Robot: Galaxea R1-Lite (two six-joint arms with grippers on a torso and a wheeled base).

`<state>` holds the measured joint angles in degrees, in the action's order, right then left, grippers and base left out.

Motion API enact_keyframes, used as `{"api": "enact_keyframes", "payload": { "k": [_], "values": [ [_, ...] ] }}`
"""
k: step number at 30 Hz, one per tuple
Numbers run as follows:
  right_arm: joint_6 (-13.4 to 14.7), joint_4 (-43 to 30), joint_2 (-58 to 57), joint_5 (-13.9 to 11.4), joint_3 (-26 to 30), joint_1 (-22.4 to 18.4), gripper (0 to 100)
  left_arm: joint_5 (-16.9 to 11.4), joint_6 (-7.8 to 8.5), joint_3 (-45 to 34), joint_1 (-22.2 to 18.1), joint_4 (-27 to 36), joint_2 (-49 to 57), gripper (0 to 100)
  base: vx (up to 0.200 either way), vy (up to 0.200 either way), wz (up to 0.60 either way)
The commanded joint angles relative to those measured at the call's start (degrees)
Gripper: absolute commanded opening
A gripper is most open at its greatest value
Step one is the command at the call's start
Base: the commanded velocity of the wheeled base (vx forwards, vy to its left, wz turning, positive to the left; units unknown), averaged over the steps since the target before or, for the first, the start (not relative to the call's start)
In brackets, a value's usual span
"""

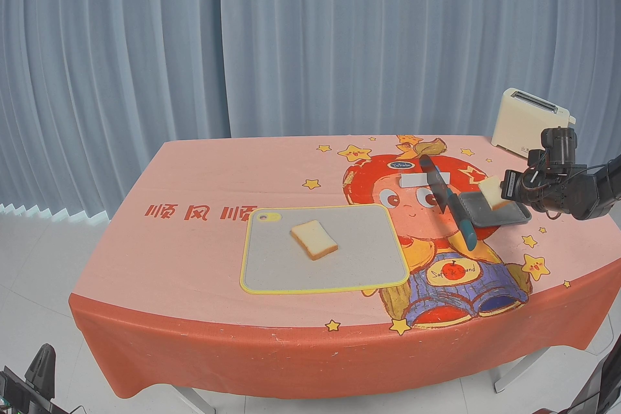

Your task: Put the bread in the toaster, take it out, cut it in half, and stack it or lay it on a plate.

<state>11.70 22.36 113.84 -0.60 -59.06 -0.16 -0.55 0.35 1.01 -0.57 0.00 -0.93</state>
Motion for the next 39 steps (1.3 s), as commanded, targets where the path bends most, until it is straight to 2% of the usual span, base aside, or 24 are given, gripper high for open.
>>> {"api": "enact_keyframes", "payload": {
  "k": [1,9,14,39],
  "values": [
    [-0.1,0.0,1.1,0.0,0.3,0.0,0,0.0,0.0,-1.0,0.0,0.0,0.9,0,0.0,0.0,0.0],
    [-0.2,0.0,1.4,0.0,0.3,-0.7,0,0.0,0.0,-1.0,0.0,0.0,0.9,0,0.0,0.0,0.0],
    [-1.3,0.1,2.2,0.1,0.3,-0.7,0,-0.1,0.0,-1.0,0.0,0.0,0.9,0,0.0,0.0,0.0],
    [-1.2,0.1,3.8,0.1,-1.1,-1.0,0,0.0,0.0,-1.0,0.0,0.0,0.9,0,0.0,0.0,0.0]
  ]
}}
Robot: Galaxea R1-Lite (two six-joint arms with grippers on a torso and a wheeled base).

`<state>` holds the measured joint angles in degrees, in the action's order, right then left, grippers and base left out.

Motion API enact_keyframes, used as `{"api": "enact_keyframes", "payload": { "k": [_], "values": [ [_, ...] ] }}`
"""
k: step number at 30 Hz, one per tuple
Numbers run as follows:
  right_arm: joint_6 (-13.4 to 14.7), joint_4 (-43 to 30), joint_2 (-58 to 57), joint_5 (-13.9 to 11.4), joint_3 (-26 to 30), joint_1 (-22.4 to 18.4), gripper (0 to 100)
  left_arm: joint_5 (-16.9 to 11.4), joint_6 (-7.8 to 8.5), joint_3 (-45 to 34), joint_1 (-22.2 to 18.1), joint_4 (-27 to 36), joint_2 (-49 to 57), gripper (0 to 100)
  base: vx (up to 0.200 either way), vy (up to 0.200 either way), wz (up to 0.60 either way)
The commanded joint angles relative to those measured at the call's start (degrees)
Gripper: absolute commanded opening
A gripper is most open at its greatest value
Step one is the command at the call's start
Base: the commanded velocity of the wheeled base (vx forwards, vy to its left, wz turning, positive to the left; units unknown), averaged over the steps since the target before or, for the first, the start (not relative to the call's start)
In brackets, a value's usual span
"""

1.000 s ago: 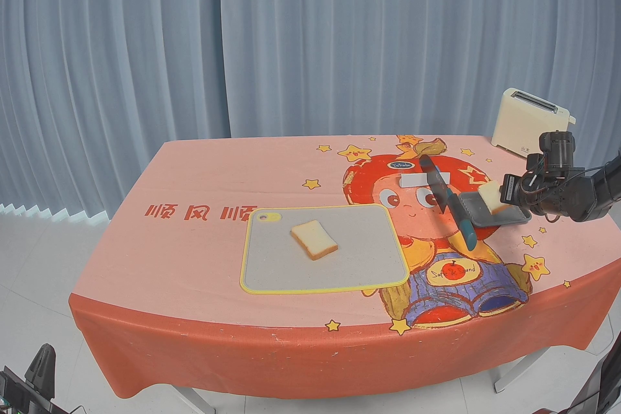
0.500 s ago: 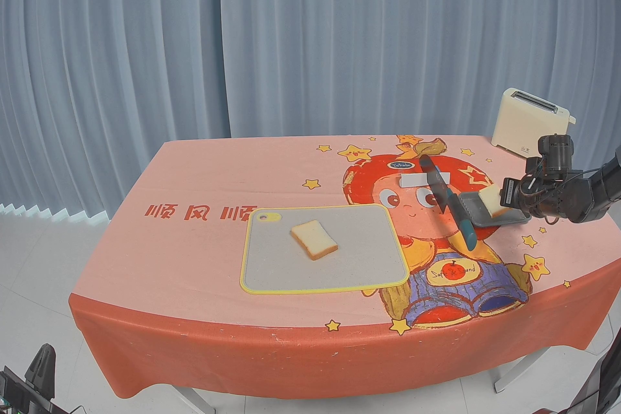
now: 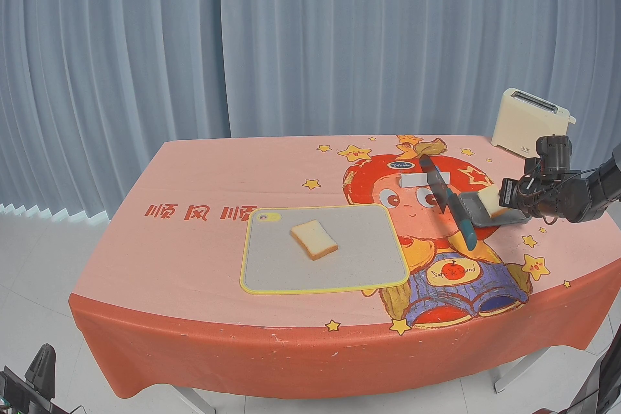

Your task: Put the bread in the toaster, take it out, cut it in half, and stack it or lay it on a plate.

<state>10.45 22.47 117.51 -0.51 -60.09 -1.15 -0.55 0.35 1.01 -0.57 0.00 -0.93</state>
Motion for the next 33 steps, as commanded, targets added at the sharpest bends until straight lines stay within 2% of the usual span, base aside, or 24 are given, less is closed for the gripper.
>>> {"api": "enact_keyframes", "payload": {
  "k": [1,7,8,33],
  "values": [
    [0.0,0.0,0.1,0.0,0.0,0.0,0,0.0,0.0,-0.9,0.0,0.0,0.9,0,0.0,0.0,0.0],
    [0.0,0.0,0.4,0.0,-0.4,0.1,0,-0.1,0.0,-1.0,0.0,0.0,0.9,0,0.0,0.0,0.0],
    [0.0,0.0,0.4,0.0,-0.4,0.0,100,-0.1,0.0,-1.0,0.0,0.0,0.9,0,0.0,0.0,0.0],
    [0.6,-0.1,-1.8,0.2,0.1,0.4,100,0.0,0.0,-1.0,0.0,0.0,0.9,0,0.0,0.0,0.0]
  ]
}}
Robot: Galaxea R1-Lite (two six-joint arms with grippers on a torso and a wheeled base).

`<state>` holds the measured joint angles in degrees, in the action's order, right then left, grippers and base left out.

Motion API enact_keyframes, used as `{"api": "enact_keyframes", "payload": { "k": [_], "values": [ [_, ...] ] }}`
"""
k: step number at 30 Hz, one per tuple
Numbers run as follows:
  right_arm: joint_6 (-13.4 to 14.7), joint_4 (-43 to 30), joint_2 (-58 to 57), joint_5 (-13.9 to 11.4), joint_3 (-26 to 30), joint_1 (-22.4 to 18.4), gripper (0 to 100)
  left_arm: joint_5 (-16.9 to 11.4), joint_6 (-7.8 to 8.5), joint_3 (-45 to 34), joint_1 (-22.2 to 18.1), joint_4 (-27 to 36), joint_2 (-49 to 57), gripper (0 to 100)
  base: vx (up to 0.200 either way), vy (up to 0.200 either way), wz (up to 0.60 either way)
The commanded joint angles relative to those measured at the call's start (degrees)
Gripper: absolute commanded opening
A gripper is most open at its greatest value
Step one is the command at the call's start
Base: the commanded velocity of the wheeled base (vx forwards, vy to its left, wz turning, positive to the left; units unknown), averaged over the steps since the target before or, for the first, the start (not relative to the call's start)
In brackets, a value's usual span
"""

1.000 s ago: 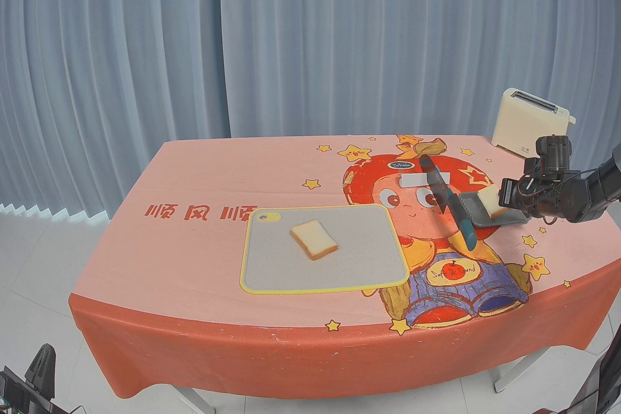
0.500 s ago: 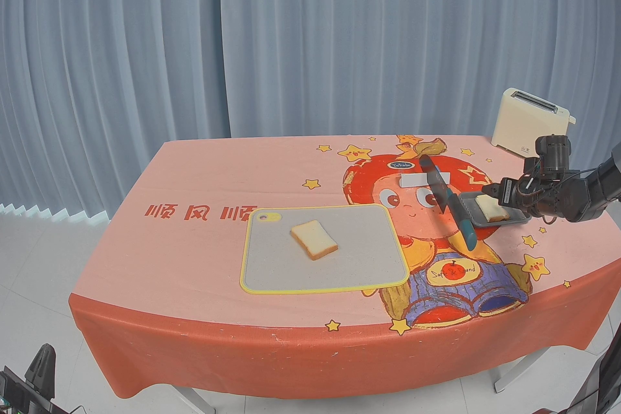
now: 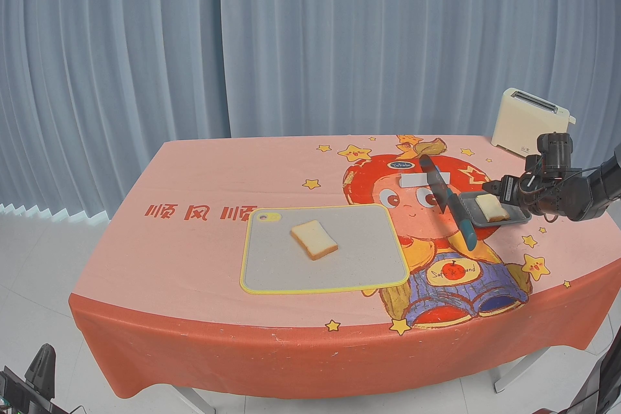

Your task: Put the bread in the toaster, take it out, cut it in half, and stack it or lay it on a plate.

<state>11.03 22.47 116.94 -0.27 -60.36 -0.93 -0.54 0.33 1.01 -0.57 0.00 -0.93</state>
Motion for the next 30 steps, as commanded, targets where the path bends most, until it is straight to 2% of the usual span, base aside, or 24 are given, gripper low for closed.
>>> {"api": "enact_keyframes", "payload": {
  "k": [1,16,30],
  "values": [
    [0.0,-0.1,-1.5,0.0,0.4,0.2,100,-0.1,0.02,-1.0,0.0,0.0,0.9,0,0.0,0.0,0.0],
    [0.0,-0.1,-7.8,0.4,3.1,2.0,100,0.0,0.02,-1.0,0.0,0.0,0.9,0,0.0,0.0,0.0],
    [0.0,-0.1,-15.6,0.9,7.6,7.6,100,0.0,0.02,-1.0,0.0,0.0,0.9,0,0.0,0.0,0.0]
  ]
}}
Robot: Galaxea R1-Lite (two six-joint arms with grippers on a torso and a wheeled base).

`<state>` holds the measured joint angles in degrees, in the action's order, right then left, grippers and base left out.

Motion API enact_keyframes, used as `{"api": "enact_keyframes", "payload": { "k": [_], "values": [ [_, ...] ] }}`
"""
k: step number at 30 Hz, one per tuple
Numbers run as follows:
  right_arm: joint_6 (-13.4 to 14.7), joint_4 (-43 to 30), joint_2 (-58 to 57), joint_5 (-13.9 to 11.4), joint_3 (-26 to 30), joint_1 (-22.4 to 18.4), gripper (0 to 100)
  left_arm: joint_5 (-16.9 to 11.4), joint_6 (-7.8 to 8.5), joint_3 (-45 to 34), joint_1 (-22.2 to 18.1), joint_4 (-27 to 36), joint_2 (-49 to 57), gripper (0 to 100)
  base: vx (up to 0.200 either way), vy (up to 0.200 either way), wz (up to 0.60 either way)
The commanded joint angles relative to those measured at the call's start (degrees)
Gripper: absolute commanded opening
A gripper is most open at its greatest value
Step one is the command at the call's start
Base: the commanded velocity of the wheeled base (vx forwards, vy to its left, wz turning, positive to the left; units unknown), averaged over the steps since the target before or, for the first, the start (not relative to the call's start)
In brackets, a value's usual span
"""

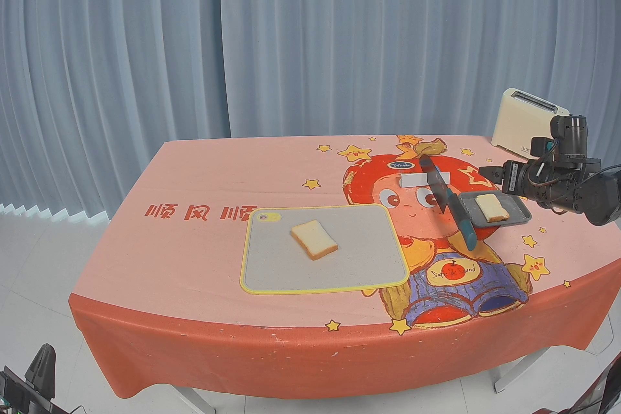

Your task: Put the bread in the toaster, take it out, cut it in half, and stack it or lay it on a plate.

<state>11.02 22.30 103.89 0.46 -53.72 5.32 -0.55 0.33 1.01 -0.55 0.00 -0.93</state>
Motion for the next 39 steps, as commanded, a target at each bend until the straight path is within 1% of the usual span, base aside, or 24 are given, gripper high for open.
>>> {"api": "enact_keyframes", "payload": {
  "k": [1,7,10,14,39],
  "values": [
    [-0.1,0.1,-3.1,0.2,1.3,1.8,100,0.0,0.02,-1.0,0.0,0.0,0.9,0,0.0,0.0,0.0],
    [-0.1,0.0,-6.9,1.4,2.7,3.8,100,0.0,0.02,-1.0,0.0,0.0,0.9,0,0.0,0.0,0.0],
    [-0.1,0.0,-6.9,2.5,2.7,4.4,100,0.0,0.02,-1.0,0.0,0.0,0.9,0,0.0,0.0,0.0],
    [-0.2,0.0,-6.9,3.1,3.2,5.1,100,-0.1,0.02,-1.0,-0.1,0.0,0.9,0,0.0,0.0,0.0],
    [-0.4,0.1,-8.3,3.0,3.1,5.1,100,0.0,0.11,-1.0,0.0,0.0,0.9,0,0.0,0.0,0.0]
  ]
}}
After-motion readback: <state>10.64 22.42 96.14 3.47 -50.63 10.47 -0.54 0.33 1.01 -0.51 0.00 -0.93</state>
